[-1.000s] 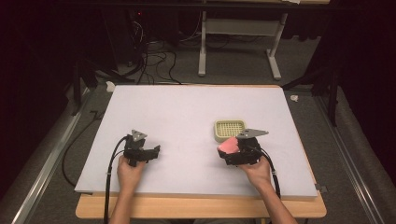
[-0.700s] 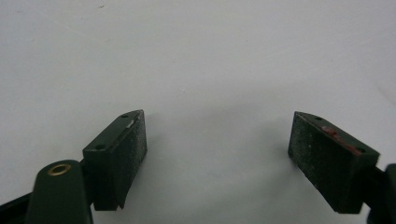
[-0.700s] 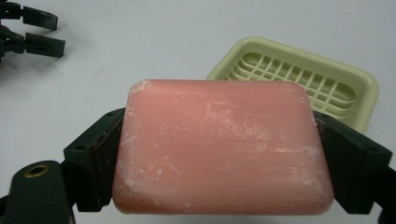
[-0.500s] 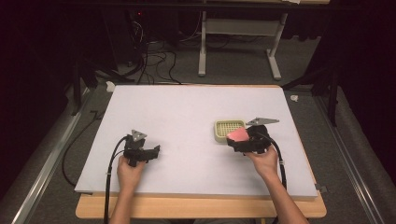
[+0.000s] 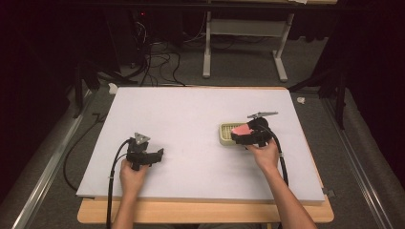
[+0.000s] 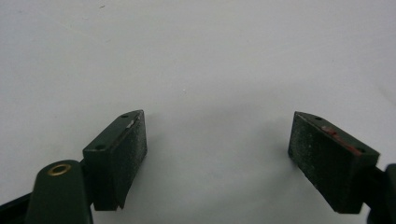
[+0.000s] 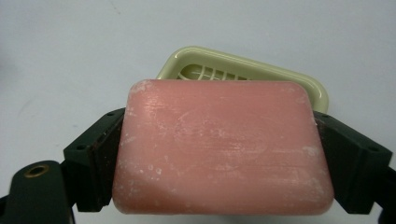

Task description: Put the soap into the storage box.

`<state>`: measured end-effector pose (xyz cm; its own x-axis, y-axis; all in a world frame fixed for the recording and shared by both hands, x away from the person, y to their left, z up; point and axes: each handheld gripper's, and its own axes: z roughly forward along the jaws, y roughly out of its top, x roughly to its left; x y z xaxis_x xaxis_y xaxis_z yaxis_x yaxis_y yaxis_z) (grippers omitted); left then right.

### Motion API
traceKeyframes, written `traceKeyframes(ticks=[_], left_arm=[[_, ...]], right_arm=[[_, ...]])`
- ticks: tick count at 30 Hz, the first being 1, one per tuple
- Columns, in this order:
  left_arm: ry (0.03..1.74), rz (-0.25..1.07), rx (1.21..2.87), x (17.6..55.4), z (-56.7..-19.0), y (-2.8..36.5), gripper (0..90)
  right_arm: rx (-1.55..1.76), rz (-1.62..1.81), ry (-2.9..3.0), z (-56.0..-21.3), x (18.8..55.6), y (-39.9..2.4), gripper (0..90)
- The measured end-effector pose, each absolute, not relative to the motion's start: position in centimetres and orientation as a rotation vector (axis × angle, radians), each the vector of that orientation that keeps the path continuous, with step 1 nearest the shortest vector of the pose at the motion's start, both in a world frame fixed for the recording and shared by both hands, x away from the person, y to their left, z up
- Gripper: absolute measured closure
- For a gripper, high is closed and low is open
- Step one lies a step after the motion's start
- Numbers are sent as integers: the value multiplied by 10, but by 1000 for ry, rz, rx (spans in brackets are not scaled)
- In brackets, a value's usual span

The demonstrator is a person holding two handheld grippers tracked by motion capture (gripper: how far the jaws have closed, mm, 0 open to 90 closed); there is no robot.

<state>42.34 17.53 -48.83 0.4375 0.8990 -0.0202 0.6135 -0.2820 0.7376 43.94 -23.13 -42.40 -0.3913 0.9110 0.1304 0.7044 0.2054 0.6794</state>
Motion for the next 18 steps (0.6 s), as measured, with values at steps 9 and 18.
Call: traceKeyframes(ticks=[9,18], left_arm=[[1268,533,2007,423,-488,175,200],[1269,533,2007,423,-488,175,200]], right_arm=[[1572,924,2189,-431,453,-224,136],[1613,885,2185,-436,464,-221,135]])
